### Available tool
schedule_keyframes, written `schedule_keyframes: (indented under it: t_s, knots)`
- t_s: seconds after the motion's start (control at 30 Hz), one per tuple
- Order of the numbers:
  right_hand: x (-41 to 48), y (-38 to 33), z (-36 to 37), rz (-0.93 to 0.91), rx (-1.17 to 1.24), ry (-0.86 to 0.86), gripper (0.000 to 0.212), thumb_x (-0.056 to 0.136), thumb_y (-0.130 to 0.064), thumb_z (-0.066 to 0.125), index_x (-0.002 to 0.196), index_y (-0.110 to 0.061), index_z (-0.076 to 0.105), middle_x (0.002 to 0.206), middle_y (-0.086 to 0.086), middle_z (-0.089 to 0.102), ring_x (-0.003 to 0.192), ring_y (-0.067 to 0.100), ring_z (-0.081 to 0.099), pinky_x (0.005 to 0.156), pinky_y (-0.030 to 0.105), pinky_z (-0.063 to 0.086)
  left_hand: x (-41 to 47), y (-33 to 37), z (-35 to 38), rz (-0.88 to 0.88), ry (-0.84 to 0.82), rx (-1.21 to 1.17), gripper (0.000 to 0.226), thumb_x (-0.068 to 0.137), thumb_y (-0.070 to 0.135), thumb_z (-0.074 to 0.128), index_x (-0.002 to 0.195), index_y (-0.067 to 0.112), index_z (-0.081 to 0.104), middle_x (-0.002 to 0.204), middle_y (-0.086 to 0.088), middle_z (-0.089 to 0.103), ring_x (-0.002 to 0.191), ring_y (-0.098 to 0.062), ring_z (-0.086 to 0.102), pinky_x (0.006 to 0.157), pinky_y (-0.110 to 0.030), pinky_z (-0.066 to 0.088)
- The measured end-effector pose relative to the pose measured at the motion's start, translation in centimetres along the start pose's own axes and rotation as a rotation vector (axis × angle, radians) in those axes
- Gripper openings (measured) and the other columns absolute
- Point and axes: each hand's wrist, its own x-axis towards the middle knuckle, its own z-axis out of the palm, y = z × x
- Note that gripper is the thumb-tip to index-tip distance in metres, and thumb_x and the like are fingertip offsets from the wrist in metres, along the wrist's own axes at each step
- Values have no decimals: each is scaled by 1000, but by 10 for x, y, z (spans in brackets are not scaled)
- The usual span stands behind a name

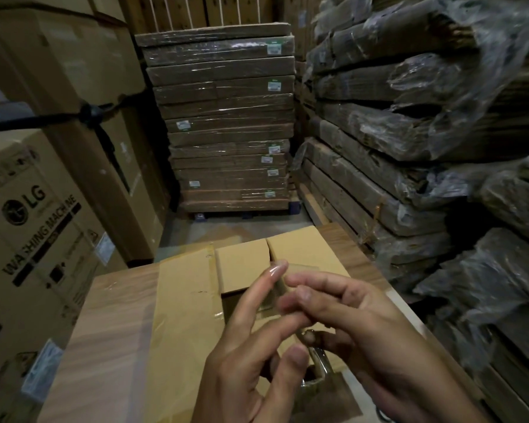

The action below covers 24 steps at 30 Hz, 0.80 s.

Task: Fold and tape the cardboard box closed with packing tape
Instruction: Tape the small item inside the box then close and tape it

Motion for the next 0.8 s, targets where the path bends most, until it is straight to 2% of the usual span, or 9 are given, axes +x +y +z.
schedule_keyframes:
  t_s: [0.1,0.17,0.23,0.3,0.4,0.47,0.63,0.8]
  knots:
    - [0,2,2,-4,14,48,21,64,-18,75,83,-10,77,73,10,71,59,9,61,63,26,43,-3,-2,3,8,29,-7,26,93,54,47,102,41,68,149,18,40,50,0,62,42,-19,49]
    - [0,3,4,-12,-3,69,21,59,-20,76,78,-10,77,69,11,70,57,11,57,61,27,43,-7,-1,5,-58,86,-66,18,88,60,51,94,46,61,144,20,46,40,-7,58,37,-24,47]
    - [-2,5,5,-22,-59,89,21,57,-19,83,75,-10,77,69,13,71,58,14,56,57,25,43,-10,1,8,-164,190,-149,17,79,59,60,90,52,49,132,25,56,34,-16,55,33,-25,44]
    - [-4,7,6,-43,-121,110,20,58,-22,84,75,-12,77,71,15,73,58,14,57,56,22,44,-13,3,10,-258,290,-168,22,73,51,58,90,53,44,116,27,66,32,-19,54,33,-24,43]
    - [-10,10,9,-68,-181,142,12,59,-23,78,70,-18,78,67,13,73,53,11,56,53,18,45,-14,4,11,-263,358,-64,23,77,51,50,96,53,37,101,31,69,32,-14,53,35,-19,43]
    - [-13,11,12,-64,-225,153,2,67,-15,79,68,-16,77,65,11,73,49,10,56,50,16,45,-13,2,9,-219,367,67,27,81,50,50,105,52,36,96,36,67,34,-9,53,36,-19,44]
    - [-18,13,16,-40,-311,201,6,75,-11,76,69,-9,76,62,8,72,51,10,56,52,19,47,-13,3,6,-188,353,182,44,77,47,60,117,39,43,97,33,67,38,-2,50,42,-10,41]
    - [-21,15,18,-41,-386,217,10,75,-16,75,67,-21,77,62,4,73,58,15,64,60,19,51,-17,2,1,-241,308,169,54,68,53,66,116,42,42,82,27,67,35,-5,48,39,-9,38]
